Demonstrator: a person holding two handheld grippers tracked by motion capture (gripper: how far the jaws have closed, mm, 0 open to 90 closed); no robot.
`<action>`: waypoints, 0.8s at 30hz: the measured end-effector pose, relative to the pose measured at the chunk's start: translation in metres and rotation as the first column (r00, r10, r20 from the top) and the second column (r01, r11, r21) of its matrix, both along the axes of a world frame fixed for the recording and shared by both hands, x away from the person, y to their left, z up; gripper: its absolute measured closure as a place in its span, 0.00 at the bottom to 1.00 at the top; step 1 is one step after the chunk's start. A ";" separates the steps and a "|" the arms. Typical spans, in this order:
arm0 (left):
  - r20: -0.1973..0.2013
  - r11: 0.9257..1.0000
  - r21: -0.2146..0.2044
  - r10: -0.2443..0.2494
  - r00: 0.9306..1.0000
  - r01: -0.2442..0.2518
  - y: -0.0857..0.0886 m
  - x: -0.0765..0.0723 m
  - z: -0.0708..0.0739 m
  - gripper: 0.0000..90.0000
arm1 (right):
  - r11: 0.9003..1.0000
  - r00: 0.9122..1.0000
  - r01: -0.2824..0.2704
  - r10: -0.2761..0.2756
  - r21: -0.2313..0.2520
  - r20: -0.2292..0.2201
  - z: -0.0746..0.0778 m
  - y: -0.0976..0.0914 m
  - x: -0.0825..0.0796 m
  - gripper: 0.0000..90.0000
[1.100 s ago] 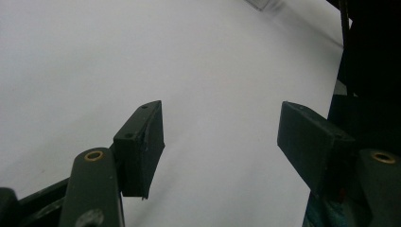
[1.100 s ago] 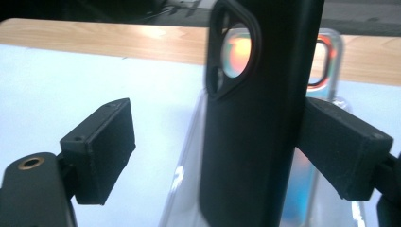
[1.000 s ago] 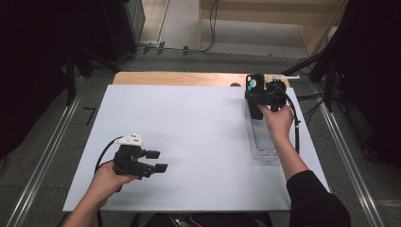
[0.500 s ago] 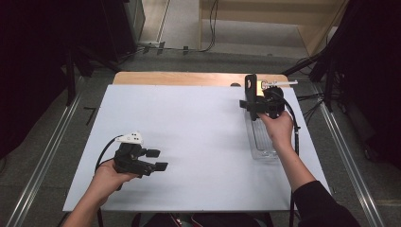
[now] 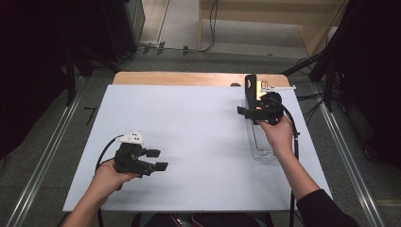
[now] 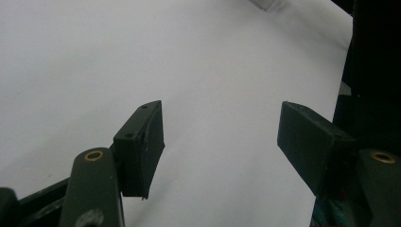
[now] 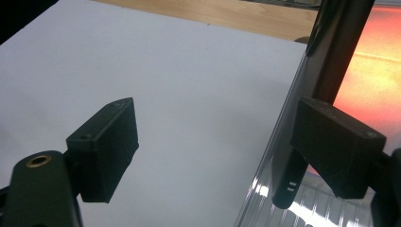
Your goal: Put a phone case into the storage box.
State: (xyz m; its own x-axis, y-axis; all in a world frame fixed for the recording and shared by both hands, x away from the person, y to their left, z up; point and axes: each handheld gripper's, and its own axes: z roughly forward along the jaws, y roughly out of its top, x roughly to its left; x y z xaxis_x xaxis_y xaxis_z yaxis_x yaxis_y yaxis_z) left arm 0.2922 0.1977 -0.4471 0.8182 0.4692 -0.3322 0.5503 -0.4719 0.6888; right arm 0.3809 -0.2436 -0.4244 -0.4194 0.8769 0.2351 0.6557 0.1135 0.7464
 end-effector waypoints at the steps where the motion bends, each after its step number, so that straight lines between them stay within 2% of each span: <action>1: 0.000 1.000 -0.003 0.001 1.000 -0.001 0.000 0.000 0.000 0.36 | 1.000 1.000 -0.001 0.001 0.001 -0.003 -0.002 0.000 0.002 0.18; 6: -0.001 1.000 -0.003 -0.001 1.000 0.001 0.001 0.000 0.000 0.36 | 0.999 1.000 0.020 -0.020 -0.037 -0.006 -0.007 0.000 0.010 0.20; 8: -0.001 1.000 -0.003 0.001 1.000 -0.001 0.001 0.000 0.000 0.36 | 0.999 1.000 0.030 -0.030 -0.035 -0.008 -0.007 -0.001 0.012 0.20; 12: -0.001 1.000 -0.007 -0.001 1.000 0.001 0.001 0.000 0.000 0.36 | 0.996 0.997 0.070 -0.071 -0.063 -0.011 -0.009 -0.005 0.015 0.20; 17: -0.002 1.000 -0.009 0.000 1.000 0.000 0.001 0.000 0.000 0.37 | 0.996 0.997 0.073 -0.074 -0.044 -0.014 -0.009 -0.009 0.014 0.20; 24: -0.001 1.000 -0.009 0.005 1.000 -0.005 0.001 0.000 0.000 0.37 | 0.999 0.999 0.047 -0.047 -0.019 -0.013 -0.006 -0.007 0.009 0.20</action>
State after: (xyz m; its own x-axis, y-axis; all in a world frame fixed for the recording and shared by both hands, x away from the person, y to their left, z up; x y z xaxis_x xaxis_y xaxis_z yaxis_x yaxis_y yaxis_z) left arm 0.2923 0.1992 -0.4468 0.8155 0.4705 -0.3371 0.5533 -0.4629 0.6925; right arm 0.3899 -0.2502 -0.4301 -0.3747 0.8998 0.2233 0.6703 0.0966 0.7357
